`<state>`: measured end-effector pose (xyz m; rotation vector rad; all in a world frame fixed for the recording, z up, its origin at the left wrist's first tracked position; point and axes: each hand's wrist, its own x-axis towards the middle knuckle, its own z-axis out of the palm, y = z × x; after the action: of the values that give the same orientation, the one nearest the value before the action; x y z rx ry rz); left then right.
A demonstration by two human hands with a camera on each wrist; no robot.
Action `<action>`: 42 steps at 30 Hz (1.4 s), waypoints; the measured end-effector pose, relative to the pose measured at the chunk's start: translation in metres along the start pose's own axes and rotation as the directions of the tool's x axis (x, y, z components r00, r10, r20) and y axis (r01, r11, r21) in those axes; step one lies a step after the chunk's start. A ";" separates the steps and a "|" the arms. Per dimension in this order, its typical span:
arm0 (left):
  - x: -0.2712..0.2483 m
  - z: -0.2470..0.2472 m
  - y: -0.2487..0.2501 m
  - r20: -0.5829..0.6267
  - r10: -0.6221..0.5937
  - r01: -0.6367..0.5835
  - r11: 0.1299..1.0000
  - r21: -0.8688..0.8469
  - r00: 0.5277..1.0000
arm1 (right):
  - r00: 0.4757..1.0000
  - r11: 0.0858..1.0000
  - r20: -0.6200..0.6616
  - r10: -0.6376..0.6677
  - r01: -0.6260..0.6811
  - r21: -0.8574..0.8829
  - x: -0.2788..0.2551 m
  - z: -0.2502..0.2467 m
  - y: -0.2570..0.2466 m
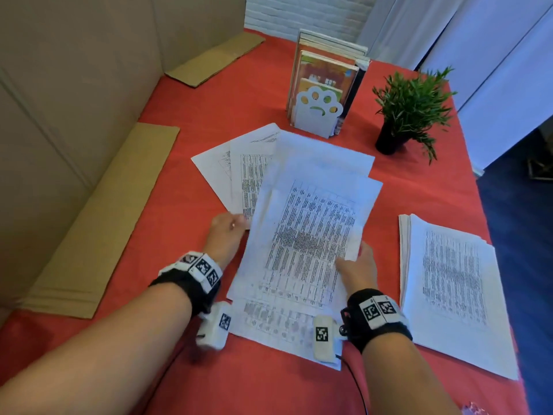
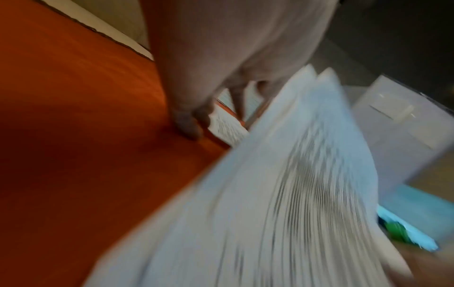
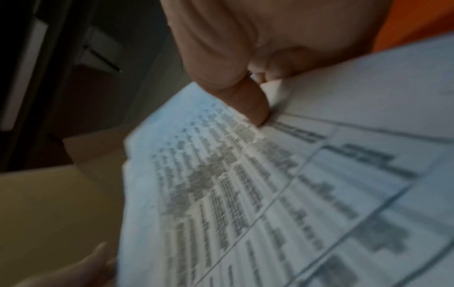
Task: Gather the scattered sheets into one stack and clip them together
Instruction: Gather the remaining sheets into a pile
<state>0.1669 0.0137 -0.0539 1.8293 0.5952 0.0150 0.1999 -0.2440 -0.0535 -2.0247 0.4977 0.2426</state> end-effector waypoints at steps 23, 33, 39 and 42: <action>-0.030 -0.020 -0.026 -0.216 -0.031 0.078 0.974 0.212 0.976 | 0.996 0.977 0.088 0.005 -0.024 0.213 -0.006 -0.027 0.022; -0.165 -0.036 -0.055 0.217 -0.469 0.458 0.883 0.102 0.856 | 0.977 0.997 0.201 0.077 -0.077 -0.007 -0.055 -0.032 0.042; -0.128 -0.068 -0.064 -0.247 -0.132 0.227 0.883 0.411 0.960 | 0.968 0.994 0.235 0.090 -0.103 0.043 -0.080 -0.041 0.040; -0.108 -0.073 -0.059 -0.320 -0.249 0.385 0.781 0.492 0.914 | 0.969 0.989 0.235 0.079 -0.106 0.105 -0.086 -0.039 0.040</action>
<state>0.0283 0.0477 -0.0513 2.2722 1.1768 -0.1865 0.1034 -0.2737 -0.0339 -1.8338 0.4492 0.4884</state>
